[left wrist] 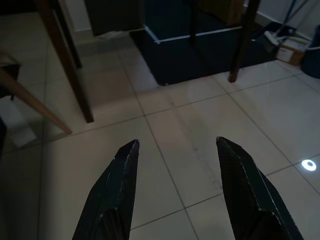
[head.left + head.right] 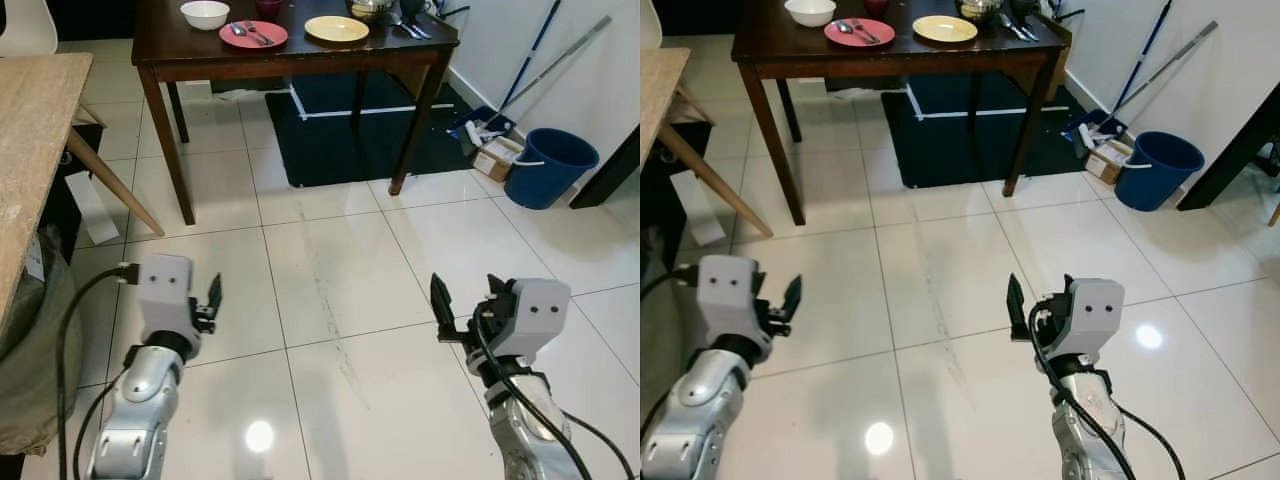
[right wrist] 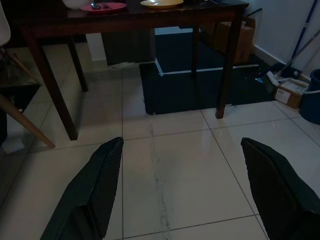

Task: Setting the table

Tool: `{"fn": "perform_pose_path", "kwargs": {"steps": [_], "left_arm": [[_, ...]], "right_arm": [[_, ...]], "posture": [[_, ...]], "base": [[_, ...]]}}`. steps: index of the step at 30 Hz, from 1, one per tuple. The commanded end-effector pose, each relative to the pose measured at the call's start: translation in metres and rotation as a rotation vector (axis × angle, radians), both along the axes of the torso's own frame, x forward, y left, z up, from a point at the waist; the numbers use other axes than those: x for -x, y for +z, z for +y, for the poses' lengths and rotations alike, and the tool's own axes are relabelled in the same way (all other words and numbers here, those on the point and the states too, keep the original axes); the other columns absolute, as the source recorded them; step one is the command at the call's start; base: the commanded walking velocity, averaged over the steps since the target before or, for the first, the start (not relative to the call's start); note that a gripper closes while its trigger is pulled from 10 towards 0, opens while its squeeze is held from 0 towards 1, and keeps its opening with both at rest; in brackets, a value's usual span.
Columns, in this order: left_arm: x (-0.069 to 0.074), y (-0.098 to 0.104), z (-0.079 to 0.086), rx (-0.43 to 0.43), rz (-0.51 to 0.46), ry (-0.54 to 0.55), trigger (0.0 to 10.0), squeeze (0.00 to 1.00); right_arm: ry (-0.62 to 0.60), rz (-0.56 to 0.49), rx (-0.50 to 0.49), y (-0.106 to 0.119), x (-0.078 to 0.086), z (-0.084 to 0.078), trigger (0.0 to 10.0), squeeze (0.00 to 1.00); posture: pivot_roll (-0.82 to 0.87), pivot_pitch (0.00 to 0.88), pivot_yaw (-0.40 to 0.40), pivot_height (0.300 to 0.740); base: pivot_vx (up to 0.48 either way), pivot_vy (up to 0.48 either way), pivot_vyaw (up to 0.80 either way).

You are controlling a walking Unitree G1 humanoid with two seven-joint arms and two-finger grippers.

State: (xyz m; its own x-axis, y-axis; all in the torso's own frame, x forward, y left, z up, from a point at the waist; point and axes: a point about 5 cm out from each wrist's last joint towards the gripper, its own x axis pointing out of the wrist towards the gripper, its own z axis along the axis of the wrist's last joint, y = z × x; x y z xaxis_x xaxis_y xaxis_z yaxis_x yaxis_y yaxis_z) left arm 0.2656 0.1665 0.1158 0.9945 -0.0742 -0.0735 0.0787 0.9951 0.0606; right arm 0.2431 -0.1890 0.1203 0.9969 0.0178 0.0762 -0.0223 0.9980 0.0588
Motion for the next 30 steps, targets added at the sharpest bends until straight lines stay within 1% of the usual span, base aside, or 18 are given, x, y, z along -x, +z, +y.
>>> {"fn": "perform_pose_path", "kwargs": {"steps": [1,7,12,14,16,30], "left_arm": [[0.002,-0.003,-0.001,-0.002,0.025,-0.017,10.0,0.00],[0.003,-0.003,-0.005,0.017,0.026,-0.050,10.0,0.00],[0.002,-0.002,-0.010,-0.007,0.002,-0.085,10.0,0.00],[0.002,-0.002,-0.012,-0.016,-0.005,-0.090,10.0,0.00],[0.001,-0.003,-0.013,-0.039,-0.006,-0.085,10.0,0.00],[0.002,-0.004,-0.015,-0.044,-0.009,-0.098,10.0,0.00]], "right_arm": [[-0.006,0.045,-0.004,-0.009,0.002,-0.001,10.0,0.00],[0.020,0.070,-0.009,-0.015,0.004,0.007,10.0,0.00],[0.032,0.083,-0.015,-0.018,0.005,0.011,10.0,0.00],[0.033,0.086,-0.015,-0.018,0.005,0.011,10.0,0.00],[0.034,0.088,-0.014,-0.019,0.005,0.011,10.0,0.00],[0.045,0.115,0.004,-0.026,0.006,0.011,10.0,0.00]], "posture": [[-0.14,0.032,-0.002,0.740],[-0.14,0.031,-0.002,0.740],[-0.14,0.029,0.001,0.740],[-0.14,0.029,0.001,0.740],[-0.14,0.029,0.001,0.740],[-0.14,0.026,-0.001,0.740]], "base": [[0.000,0.000,0.00],[0.000,0.000,0.00],[0.000,0.000,0.00],[0.244,0.000,0.00],[0.412,0.000,0.00],[0.480,0.000,0.00]]}}
